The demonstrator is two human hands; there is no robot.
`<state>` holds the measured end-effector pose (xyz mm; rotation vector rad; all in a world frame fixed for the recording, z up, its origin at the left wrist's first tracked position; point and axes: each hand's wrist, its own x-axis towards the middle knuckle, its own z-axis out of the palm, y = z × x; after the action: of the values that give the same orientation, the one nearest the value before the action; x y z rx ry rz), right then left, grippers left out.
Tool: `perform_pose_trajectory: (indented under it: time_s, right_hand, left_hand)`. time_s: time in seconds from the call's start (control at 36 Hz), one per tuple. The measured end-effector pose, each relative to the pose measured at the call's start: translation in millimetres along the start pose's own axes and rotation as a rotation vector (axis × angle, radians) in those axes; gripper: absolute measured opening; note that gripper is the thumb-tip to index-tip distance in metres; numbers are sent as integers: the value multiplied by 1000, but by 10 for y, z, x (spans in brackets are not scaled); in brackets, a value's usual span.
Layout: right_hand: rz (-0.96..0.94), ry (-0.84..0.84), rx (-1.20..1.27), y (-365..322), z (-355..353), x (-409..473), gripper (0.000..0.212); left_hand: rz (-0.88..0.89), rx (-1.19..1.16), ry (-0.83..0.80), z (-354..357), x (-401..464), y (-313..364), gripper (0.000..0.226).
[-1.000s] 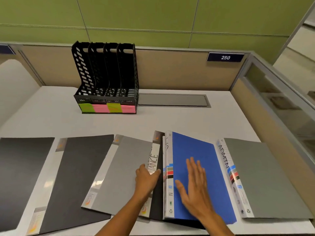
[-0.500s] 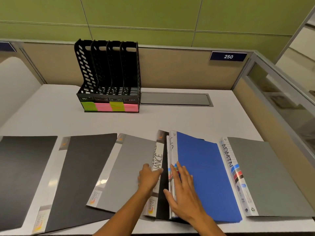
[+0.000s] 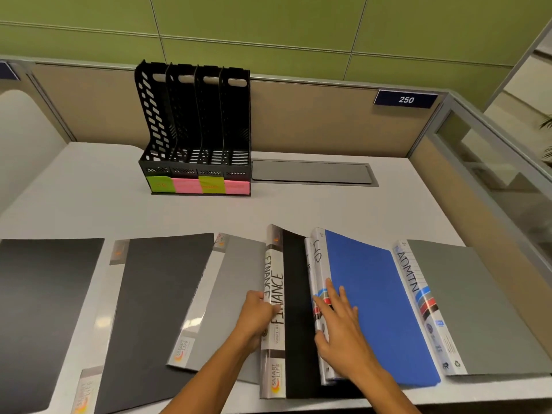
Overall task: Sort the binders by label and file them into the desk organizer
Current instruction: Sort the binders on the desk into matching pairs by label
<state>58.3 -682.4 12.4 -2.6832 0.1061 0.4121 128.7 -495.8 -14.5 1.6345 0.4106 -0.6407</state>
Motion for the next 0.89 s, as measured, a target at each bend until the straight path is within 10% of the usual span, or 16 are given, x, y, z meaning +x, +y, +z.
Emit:
perform_pose_trajectory:
  time_s: [0.47, 0.89]
  right_hand:
    - [32, 42, -214, -274, 251, 15, 72]
    - [94, 2, 1228, -568, 70, -105, 66]
  left_hand:
    - [191, -127, 170, -1490, -519, 46, 28]
    - [435, -164, 203, -1364, -1547, 147, 36]
